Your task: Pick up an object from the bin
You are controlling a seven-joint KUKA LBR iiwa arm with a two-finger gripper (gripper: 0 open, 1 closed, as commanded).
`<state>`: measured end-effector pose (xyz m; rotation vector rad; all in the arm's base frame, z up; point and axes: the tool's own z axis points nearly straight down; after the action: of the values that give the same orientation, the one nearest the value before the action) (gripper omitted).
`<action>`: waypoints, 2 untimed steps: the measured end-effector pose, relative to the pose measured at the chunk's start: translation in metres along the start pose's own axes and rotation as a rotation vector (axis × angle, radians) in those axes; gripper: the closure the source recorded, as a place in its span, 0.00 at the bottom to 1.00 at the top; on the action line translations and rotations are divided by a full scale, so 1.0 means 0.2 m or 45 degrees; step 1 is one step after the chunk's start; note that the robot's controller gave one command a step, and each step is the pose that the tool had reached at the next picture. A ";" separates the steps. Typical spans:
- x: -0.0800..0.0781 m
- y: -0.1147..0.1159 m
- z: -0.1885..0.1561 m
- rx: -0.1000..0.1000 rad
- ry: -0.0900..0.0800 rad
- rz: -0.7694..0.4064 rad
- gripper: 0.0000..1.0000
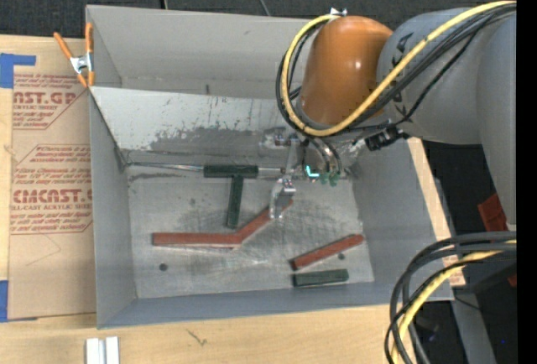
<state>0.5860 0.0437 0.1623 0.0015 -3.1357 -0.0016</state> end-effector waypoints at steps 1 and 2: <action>-0.01 0.00 -0.02 0.000 -0.010 0.001 0.00; 0.00 -0.06 0.25 0.003 -0.019 -0.264 0.00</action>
Offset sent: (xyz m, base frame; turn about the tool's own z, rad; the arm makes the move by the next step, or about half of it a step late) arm -0.0053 -0.0219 -0.0923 -0.3454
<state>0.5857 0.0320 0.1128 0.3271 -3.1338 0.0005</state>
